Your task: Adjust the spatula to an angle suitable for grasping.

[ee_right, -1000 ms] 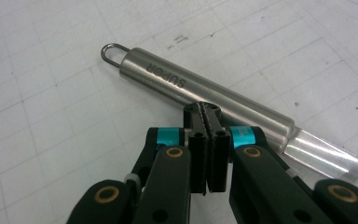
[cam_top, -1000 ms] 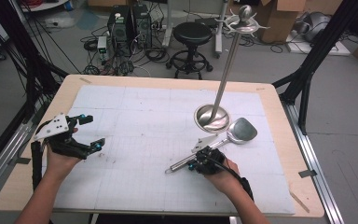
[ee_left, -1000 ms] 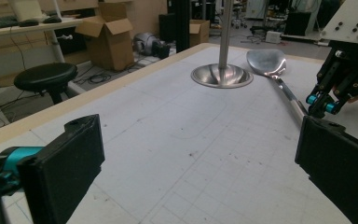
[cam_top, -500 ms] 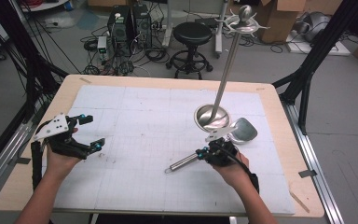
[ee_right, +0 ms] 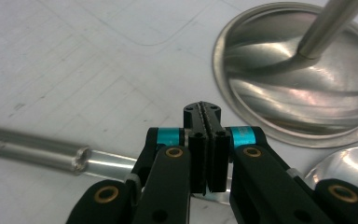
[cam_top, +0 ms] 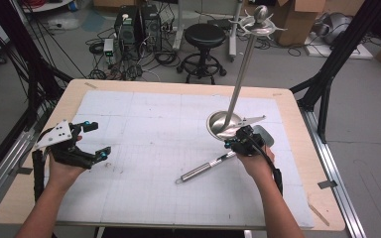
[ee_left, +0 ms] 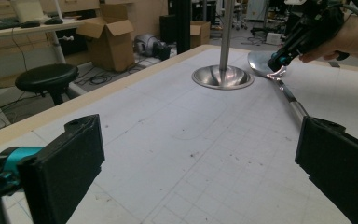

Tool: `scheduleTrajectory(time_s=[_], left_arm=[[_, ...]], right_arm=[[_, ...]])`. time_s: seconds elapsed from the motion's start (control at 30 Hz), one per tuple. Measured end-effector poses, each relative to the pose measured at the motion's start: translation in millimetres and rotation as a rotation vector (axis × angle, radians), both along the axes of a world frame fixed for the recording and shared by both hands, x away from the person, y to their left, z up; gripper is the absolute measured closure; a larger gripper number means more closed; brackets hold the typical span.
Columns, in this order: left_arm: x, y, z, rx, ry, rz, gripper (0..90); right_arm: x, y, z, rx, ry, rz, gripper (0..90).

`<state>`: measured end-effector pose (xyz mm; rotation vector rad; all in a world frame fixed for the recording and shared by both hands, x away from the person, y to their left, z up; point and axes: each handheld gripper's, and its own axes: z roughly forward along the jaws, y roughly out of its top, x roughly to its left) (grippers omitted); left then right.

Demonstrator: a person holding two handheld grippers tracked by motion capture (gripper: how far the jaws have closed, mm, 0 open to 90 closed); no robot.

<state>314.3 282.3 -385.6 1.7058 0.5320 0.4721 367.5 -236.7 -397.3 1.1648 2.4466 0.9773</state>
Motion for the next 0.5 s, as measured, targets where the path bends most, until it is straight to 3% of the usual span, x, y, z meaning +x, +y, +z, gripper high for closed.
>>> scheduleTrajectory(time_s=[0.27,0.5], left_arm=[[-0.7,1.2,1.3,-0.013,-0.005,-0.002,1.7],[-1.3,-0.1,1.4,-0.008,-0.003,-0.004,1.7]], right_arm=[[13.2,-11.5,-5.2,-0.021,0.021,-0.061,89.7],[19.0,-18.6,-21.5,-0.078,0.065,-0.093,89.6]])
